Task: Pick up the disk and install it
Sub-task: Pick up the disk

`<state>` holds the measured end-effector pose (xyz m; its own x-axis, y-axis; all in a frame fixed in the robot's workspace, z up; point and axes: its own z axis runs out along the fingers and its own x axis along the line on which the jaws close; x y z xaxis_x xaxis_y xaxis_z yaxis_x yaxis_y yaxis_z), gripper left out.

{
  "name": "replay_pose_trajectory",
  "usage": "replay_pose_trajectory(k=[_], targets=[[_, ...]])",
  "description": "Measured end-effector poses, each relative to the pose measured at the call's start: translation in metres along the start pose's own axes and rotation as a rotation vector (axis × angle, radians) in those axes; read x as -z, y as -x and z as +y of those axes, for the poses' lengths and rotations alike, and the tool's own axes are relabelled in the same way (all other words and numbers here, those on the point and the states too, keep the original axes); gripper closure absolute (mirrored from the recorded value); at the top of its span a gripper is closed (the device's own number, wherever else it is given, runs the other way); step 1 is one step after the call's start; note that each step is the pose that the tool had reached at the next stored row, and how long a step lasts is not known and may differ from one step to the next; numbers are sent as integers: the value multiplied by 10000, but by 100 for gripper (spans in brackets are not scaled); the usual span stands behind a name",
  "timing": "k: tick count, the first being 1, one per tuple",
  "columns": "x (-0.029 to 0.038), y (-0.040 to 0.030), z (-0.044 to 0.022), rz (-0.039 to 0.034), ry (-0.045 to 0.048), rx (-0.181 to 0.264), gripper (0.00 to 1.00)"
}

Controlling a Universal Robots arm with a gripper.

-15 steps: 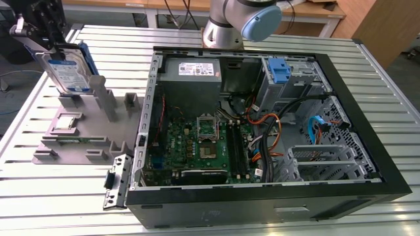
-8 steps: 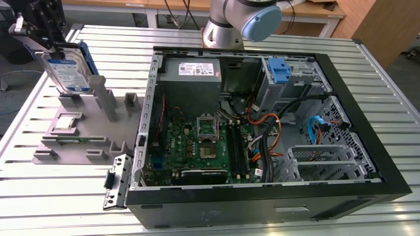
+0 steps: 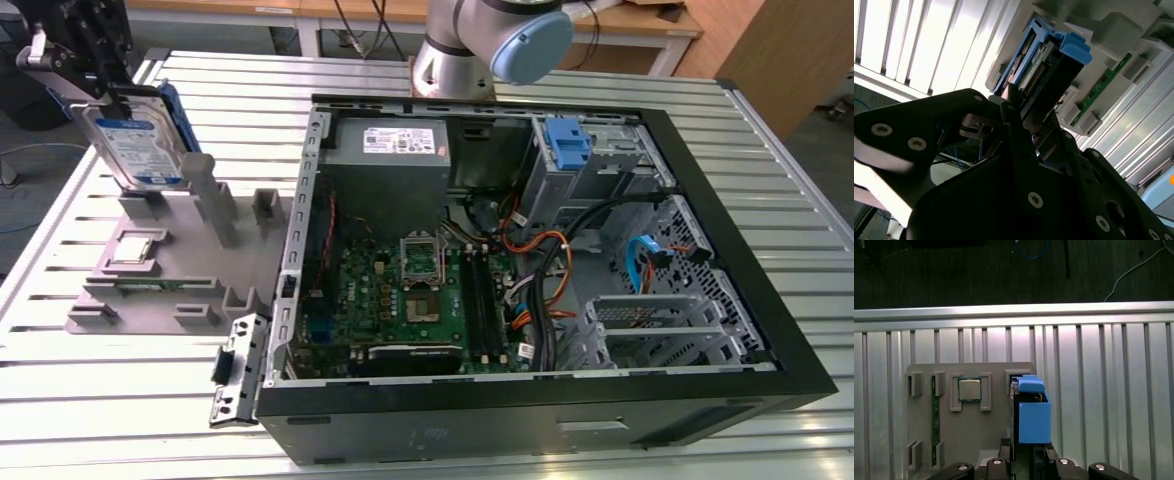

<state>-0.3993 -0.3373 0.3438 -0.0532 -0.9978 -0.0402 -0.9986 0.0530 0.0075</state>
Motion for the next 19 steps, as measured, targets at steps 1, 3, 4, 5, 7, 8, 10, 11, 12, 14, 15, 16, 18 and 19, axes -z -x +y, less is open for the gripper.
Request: replay_pose_trajectory(k=[1, 3, 4, 5, 7, 8, 10, 11, 12, 14, 15, 16, 18, 19], targets=[[2, 0, 0, 1, 2, 0, 65], [8, 0, 0, 2, 4, 0, 65], [14, 0, 0, 3, 6, 0, 65], [20, 1, 0, 3, 5, 0, 65], [32, 1, 0, 1, 2, 0, 65], [36, 1, 0, 1, 1, 0, 65], [47, 2, 0, 1, 3, 0, 65], [54, 2, 0, 1, 2, 0, 65], [62, 3, 0, 1, 3, 0, 65], [79, 3, 1, 1, 2, 0, 65], [87, 3, 1, 1, 2, 0, 65], [93, 4, 1, 1, 2, 0, 65], [106, 4, 1, 1, 2, 0, 65], [110, 4, 1, 0, 1, 0, 65]])
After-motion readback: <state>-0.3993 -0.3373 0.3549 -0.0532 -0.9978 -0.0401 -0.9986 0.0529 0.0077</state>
